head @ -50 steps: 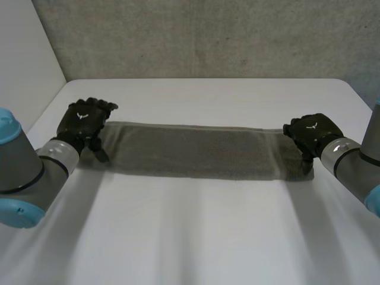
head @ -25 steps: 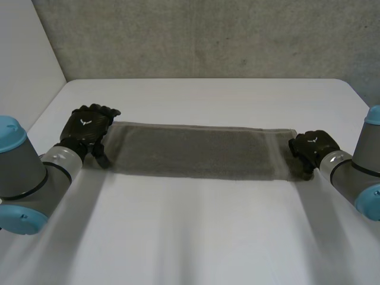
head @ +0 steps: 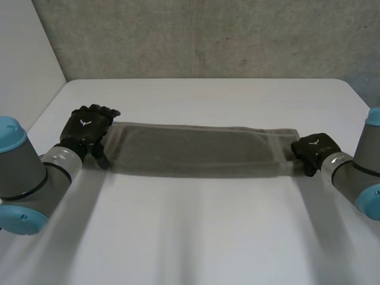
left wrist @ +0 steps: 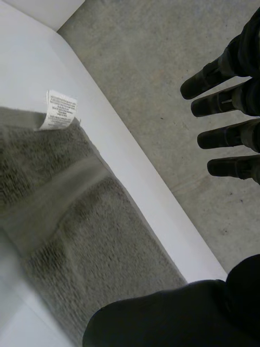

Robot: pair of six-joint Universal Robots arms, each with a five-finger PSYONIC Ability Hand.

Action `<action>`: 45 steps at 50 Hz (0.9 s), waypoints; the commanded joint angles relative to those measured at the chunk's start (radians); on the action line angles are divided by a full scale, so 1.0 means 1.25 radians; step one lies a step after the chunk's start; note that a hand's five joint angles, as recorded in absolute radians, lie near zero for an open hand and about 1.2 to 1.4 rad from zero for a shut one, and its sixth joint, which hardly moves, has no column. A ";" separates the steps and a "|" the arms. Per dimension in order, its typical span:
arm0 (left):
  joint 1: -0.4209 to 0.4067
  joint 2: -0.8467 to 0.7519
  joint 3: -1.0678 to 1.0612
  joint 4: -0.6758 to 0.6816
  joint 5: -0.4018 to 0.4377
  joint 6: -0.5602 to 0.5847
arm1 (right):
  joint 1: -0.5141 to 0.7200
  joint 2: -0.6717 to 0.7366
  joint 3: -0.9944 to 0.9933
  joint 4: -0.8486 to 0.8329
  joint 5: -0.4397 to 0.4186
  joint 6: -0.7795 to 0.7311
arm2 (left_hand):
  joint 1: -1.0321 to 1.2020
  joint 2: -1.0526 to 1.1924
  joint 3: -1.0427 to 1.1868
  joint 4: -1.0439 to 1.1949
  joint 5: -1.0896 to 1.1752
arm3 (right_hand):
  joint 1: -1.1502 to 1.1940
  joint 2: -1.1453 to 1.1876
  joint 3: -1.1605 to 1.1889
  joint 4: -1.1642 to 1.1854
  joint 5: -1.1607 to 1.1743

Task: Fold the towel.

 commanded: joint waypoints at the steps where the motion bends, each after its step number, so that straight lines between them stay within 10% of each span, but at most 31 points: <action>1: 0.004 0.001 -0.001 -0.001 -0.001 0.001 | -0.088 -0.003 -0.011 0.028 0.002 -0.054 | -0.063 -0.054 -0.045 -0.058 -0.167 | 0.075 0.093 0.055 0.045 0.056; 9: 0.005 0.011 -0.006 -0.001 -0.002 0.002 | -0.282 -0.010 -0.099 0.035 0.024 -0.229 | -0.063 -0.054 -0.045 -0.058 -0.167 | 0.075 0.093 0.055 0.045 0.056; 16: 0.004 0.036 -0.001 -0.001 -0.004 0.002 | -0.247 -0.039 -0.136 0.033 0.041 -0.219 | -0.065 -0.057 -0.047 -0.060 -0.169 | 0.075 0.093 0.055 0.045 0.056; 31: -0.017 0.060 0.012 -0.001 -0.007 0.001 | 0.342 -0.111 -0.100 -0.197 0.079 -0.102 | -0.065 -0.057 -0.047 -0.060 -0.169 | 0.075 0.093 0.055 0.045 0.056; 41: -0.032 0.056 0.006 0.000 -0.005 0.002 | 0.499 0.003 -0.072 -0.189 0.044 -0.161 | -0.063 -0.054 -0.045 -0.058 -0.167 | 0.075 0.093 0.055 0.045 0.056; 43: -0.033 0.055 0.006 0.000 -0.005 0.002 | 0.503 0.008 -0.072 -0.186 0.040 -0.167 | -0.063 -0.054 -0.045 -0.058 -0.167 | 0.029 0.047 0.009 -0.001 0.010; 45: -0.033 0.052 0.006 0.000 -0.004 0.002 | 0.491 0.004 -0.065 -0.186 0.044 -0.159 | -0.063 -0.054 -0.045 -0.058 -0.167 | -0.702 -0.684 -0.722 -0.732 -0.721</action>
